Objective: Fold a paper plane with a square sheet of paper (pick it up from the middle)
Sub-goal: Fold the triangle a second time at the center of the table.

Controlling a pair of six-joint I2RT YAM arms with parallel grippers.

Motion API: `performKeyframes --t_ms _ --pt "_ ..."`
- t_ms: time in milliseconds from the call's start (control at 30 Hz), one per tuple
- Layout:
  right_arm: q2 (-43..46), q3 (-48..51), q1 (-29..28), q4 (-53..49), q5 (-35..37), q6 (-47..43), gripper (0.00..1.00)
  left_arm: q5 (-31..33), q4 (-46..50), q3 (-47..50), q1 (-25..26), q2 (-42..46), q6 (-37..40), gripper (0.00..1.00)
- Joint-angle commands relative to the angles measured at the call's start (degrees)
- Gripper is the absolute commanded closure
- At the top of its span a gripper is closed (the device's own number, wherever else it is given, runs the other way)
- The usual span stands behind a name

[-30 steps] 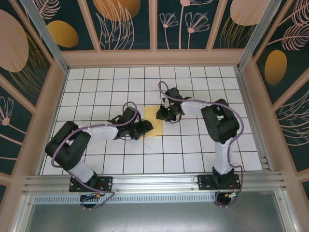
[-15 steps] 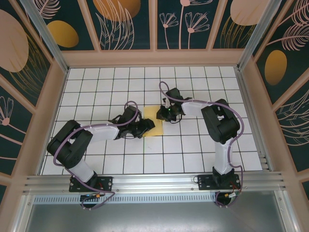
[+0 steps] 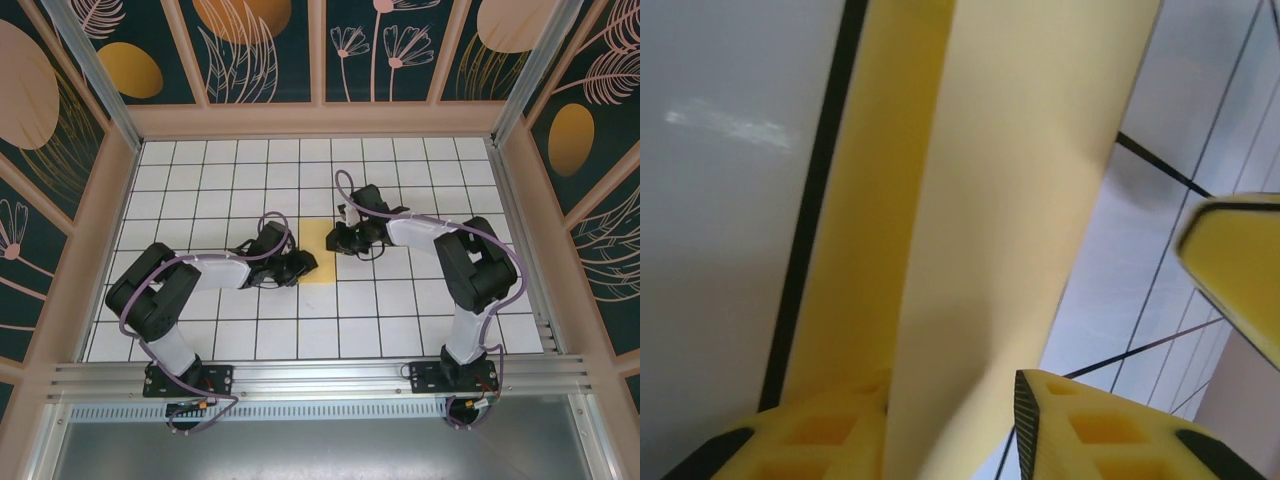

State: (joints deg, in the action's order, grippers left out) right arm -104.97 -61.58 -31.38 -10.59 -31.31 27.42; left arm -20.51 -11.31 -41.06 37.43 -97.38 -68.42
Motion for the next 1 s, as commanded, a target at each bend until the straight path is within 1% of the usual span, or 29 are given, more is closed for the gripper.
performKeyframes --t_ms 0,133,367,467,700,900,967 --pt "0.4 1.9 -0.3 -2.3 -1.0 -1.9 0.88 0.7 0.9 -2.0 0.3 -0.4 0.9 0.65" --pt "-1.6 2.3 -0.3 -3.0 -0.7 -2.9 0.91 1.4 0.4 -1.8 0.3 -0.5 0.8 0.65" --pt "-4.7 1.7 -1.3 -4.2 -0.5 -4.0 0.91 0.9 -0.9 -0.8 0.2 1.2 0.7 0.64" --pt "-5.6 1.1 -1.5 -5.1 0.8 -4.0 0.91 0.6 -1.0 -1.4 0.3 2.1 1.1 0.64" --pt "-4.2 1.9 -1.3 -4.8 2.1 -3.5 0.91 -2.5 -5.0 -3.5 0.2 2.0 2.1 0.62" --pt "-3.2 3.0 -0.9 -4.0 1.2 -2.8 0.9 -4.1 -8.3 -5.5 0.2 -0.5 2.3 0.6" --pt "-2.9 3.5 -0.5 -3.4 0.5 -2.3 0.9 -4.3 -9.3 -5.7 0.3 -2.5 2.1 0.58"
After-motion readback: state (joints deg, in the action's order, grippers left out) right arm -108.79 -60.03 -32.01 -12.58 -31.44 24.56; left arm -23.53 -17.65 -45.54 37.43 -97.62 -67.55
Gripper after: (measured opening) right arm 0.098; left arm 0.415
